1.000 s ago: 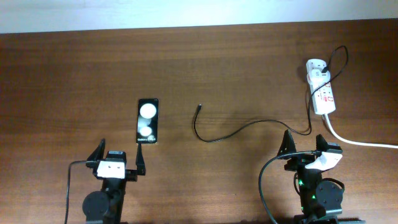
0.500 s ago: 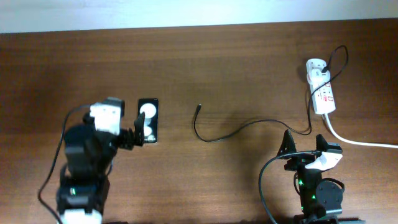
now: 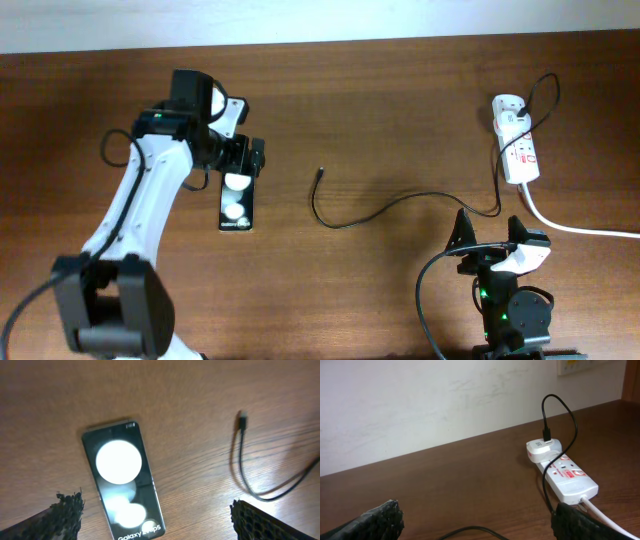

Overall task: Plug charger to phone and switch on socket
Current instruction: 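Move the left gripper forward over the black phone and lower onto it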

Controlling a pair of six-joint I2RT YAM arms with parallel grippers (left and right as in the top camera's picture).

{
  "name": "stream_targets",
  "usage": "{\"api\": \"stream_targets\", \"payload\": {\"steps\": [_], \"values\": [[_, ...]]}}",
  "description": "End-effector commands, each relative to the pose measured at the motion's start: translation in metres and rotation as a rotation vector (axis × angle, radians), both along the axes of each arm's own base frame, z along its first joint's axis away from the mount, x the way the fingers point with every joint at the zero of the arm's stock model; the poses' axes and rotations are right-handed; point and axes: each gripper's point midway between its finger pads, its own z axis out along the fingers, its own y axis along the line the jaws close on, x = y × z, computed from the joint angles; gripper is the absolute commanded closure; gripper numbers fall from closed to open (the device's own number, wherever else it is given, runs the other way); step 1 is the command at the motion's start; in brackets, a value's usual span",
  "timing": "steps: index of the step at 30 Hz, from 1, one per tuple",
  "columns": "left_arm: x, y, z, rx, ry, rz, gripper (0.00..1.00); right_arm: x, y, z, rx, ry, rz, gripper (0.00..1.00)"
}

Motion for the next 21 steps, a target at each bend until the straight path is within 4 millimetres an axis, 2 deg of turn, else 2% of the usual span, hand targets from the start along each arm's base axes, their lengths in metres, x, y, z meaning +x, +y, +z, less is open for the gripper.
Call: {"api": "stream_targets", "payload": {"steps": [1,5,10,21], "values": [[0.004,0.006,-0.027,0.04,0.066,0.019,0.01,0.0,-0.002,-0.003,0.004,0.005,-0.012,0.01],[0.001,0.024,-0.064,0.118,0.177,0.216,0.01,0.0,-0.002,-0.003,0.004,0.005,-0.012,0.02],[-0.005,0.028,-0.094,0.149,0.259,0.248,0.0,0.0,-0.002,-0.003,0.004,0.005,-0.012,0.01],[-0.02,0.031,-0.113,0.173,0.317,0.25,0.0,0.0,-0.002,-0.003,0.004,0.005,-0.012,0.01]]}}
